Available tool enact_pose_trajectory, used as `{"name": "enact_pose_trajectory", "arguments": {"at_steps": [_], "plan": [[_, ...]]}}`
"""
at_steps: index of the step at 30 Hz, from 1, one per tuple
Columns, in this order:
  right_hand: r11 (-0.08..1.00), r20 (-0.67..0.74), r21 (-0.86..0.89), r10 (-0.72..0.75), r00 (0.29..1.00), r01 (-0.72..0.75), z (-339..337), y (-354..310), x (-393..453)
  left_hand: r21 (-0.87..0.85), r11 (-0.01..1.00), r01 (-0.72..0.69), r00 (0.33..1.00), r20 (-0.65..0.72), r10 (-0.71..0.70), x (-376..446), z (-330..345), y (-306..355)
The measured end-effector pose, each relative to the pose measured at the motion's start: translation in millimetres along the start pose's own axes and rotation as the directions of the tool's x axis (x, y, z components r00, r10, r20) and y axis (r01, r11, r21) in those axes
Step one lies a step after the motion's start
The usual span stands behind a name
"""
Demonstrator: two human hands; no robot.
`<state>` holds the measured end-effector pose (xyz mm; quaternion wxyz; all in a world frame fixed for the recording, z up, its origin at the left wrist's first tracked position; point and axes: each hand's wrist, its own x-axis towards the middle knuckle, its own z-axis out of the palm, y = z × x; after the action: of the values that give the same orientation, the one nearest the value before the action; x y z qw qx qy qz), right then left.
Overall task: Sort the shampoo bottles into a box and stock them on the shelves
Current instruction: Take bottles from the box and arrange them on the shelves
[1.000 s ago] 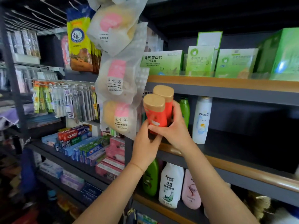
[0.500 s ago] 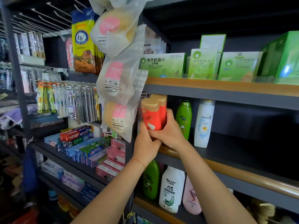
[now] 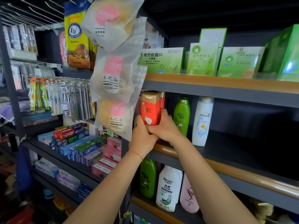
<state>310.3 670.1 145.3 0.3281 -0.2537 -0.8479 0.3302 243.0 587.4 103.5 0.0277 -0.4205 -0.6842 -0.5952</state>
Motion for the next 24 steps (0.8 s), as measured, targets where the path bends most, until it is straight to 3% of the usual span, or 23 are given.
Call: {"name": "enact_pose_trajectory", "arguments": {"at_steps": [8, 15, 24], "plan": [[0.992, -0.037, -0.110, 0.055, 0.998, -0.059, 1.0, 0.3, -1.1, 0.129, 0.992, 0.003, 1.000, 0.015, -0.005, 3.4, -0.7, -0.3], [0.977, 0.026, -0.104, 0.188, 0.982, -0.184, 0.2, 0.1, -5.9, 0.197, 0.980, 0.003, 0.999, 0.042, -0.012, 7.0, 0.1, -0.7], [0.974, 0.080, -0.078, 0.219, 0.972, -0.213, 2.6, 3.7, -4.1, 0.173, 0.985, 0.001, 1.000, 0.027, -0.006, 6.0, 2.5, -2.6]]}}
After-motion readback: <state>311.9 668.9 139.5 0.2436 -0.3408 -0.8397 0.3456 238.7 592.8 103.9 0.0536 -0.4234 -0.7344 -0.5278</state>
